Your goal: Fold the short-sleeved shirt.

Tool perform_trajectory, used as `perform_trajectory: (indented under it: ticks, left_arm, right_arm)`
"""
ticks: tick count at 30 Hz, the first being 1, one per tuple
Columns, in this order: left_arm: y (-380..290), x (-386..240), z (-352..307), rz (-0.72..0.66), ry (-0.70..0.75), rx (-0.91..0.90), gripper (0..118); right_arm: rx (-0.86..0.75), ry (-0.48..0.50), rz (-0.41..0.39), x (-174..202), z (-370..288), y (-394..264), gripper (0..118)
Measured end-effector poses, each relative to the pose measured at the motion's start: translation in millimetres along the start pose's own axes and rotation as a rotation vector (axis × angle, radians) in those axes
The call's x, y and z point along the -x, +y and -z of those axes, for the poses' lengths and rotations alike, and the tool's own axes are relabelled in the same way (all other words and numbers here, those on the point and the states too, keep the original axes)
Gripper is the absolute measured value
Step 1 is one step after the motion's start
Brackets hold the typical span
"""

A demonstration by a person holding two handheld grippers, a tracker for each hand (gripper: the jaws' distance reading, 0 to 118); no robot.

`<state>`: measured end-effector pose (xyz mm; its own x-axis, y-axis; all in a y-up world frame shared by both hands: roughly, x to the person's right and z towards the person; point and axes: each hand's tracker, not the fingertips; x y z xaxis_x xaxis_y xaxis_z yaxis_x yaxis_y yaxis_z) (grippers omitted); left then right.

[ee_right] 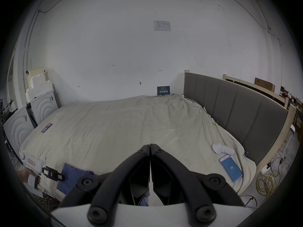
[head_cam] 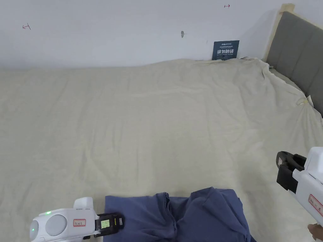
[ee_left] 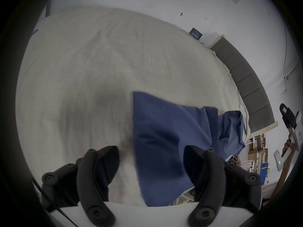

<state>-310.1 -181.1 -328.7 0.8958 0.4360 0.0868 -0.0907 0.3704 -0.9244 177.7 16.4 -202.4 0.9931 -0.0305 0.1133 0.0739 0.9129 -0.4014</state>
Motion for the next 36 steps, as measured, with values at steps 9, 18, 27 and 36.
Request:
perform_trajectory:
  ticks: [9,18,27,36]
  left_arm:
    - [3.9,-19.0,4.1,0.097,0.057,-0.013,28]
    - [3.9,-24.2,-11.4,0.096,0.016,-0.058,6]
    - [6.1,17.5,-84.6,0.020,0.102,-0.148,5]
    - [-3.2,35.2,-148.4,-0.044,0.213,-0.181,5]
  right_arm:
    - [0.000,-0.010,0.007,-6.1,-1.0,-1.9,0]
    - [-0.009,-0.003,0.009,-4.5,-2.9,-0.1,0]
    - [-0.028,0.022,0.003,0.8,1.5,7.5,0]
    - [-0.027,0.063,-0.012,12.6,8.1,10.7,0]
